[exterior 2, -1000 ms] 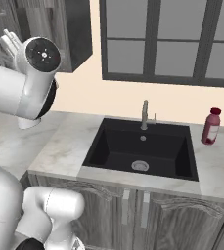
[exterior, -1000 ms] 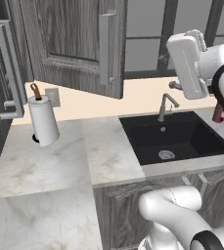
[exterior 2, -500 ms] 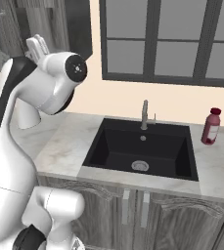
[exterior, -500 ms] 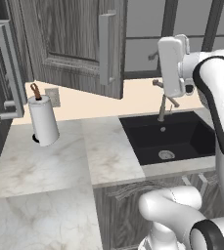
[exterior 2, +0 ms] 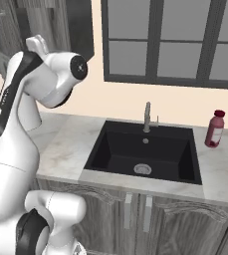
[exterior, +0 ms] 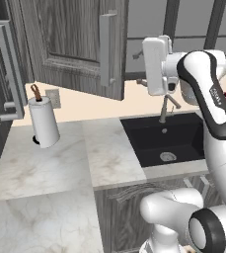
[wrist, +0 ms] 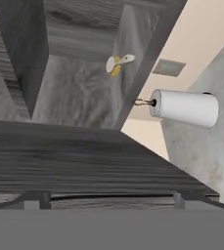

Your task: Open the cabinet. Pick the dish brush and place it next to the sink. Then close the cabinet.

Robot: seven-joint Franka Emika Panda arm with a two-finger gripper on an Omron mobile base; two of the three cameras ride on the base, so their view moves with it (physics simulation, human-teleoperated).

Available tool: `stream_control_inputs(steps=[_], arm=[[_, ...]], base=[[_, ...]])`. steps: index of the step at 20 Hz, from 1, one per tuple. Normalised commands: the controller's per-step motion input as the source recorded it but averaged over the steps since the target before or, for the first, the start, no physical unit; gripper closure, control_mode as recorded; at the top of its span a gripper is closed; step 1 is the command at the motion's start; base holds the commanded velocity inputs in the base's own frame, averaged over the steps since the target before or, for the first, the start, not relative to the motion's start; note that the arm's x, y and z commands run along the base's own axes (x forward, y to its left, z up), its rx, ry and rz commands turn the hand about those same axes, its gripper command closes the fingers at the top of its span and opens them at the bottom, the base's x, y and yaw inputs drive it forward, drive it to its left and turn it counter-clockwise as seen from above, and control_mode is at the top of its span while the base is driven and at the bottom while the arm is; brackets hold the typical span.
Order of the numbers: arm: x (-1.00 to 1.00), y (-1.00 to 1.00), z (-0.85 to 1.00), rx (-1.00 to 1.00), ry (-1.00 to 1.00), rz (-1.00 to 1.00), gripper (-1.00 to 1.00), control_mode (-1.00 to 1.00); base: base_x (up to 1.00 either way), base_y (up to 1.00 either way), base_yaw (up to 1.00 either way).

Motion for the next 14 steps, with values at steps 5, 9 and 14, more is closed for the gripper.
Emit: stream_control_inputs(steps=[5,9,14], arm=[[0.31,0.25,0.0,0.0,0.01,0.07,-1.0,-1.0],[0.25,0.15,0.0,0.02,0.04,0.11,-1.0,-1.0],[0.0,0.22,0.0,0.04,0.01,0.16,-1.0,-1.0]], base=[[0.0,0.0,0.0],[0.0,0.0,0.0],[0.0,0.0,0.0]])
